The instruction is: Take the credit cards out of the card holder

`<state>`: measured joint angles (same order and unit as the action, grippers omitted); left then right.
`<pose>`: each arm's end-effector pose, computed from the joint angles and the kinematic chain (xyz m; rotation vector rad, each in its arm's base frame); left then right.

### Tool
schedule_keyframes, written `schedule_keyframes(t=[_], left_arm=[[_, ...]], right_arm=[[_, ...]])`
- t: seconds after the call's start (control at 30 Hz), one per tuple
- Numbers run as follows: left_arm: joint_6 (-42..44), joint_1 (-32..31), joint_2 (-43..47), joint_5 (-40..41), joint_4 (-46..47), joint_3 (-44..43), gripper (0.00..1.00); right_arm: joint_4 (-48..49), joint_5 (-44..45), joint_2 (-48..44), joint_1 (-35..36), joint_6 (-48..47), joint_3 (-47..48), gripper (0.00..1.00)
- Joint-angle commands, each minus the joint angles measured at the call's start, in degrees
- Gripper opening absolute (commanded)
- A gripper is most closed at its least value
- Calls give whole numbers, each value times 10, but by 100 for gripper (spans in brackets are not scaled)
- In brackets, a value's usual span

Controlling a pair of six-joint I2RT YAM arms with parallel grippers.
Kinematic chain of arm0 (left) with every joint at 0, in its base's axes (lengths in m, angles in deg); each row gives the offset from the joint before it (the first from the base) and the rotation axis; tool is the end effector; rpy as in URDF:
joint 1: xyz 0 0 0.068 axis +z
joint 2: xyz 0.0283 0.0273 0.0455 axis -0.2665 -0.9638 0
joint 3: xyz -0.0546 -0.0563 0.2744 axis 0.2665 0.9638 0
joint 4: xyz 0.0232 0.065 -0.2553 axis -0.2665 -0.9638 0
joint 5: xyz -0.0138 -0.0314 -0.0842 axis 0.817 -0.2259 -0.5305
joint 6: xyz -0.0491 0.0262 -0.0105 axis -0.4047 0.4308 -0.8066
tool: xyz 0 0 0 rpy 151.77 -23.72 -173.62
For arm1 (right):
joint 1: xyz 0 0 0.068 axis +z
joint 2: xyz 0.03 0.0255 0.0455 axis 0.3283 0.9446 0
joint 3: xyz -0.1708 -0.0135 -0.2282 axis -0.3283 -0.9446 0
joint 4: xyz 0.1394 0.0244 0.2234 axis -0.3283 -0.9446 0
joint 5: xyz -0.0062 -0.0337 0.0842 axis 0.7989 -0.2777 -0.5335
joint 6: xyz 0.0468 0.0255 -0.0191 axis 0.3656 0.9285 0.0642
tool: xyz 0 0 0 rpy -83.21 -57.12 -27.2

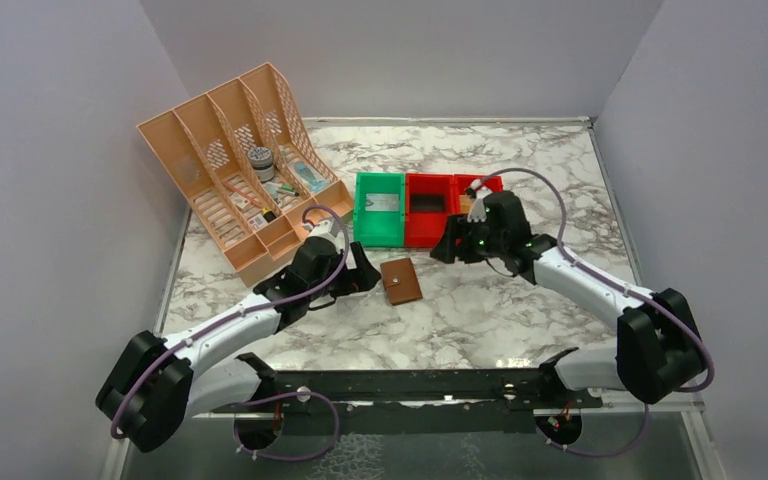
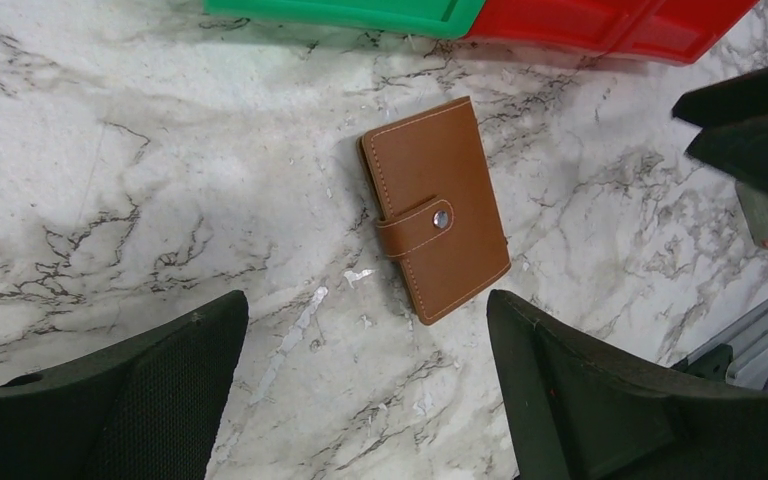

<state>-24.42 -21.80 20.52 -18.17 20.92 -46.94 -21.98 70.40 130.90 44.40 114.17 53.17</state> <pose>0.1757 -0.1339 0.2011 -0.1587 2.2745 -0.8103 0.2472 0.1281 0.2332 -0.1566 2.3843 0.7370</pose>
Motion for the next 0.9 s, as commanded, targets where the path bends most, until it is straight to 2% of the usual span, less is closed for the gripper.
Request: schedule_keyframes(t=[0.0,0.2,0.47,0.67,0.77,0.87], left_arm=[[-3,-1,-21,-32,5,-17,90],[-7,-1,-45,-55,22,-16,84],[-1,-2,-104,-83,50,-32,74],[6,-7,-174,-103,81,-67,58],[16,-11,-209,-106,85,-83,50],[27,-15,-235,-106,71,-91,36]], right_arm=[[77,-65,30,61,65,-31,62],[117,-27,93,96,129,-49,58],[127,-44,169,102,106,-31,51],[141,-43,207,103,111,-29,40],[183,-31,188,103,143,-67,31],[238,-31,157,103,175,-108,25]])
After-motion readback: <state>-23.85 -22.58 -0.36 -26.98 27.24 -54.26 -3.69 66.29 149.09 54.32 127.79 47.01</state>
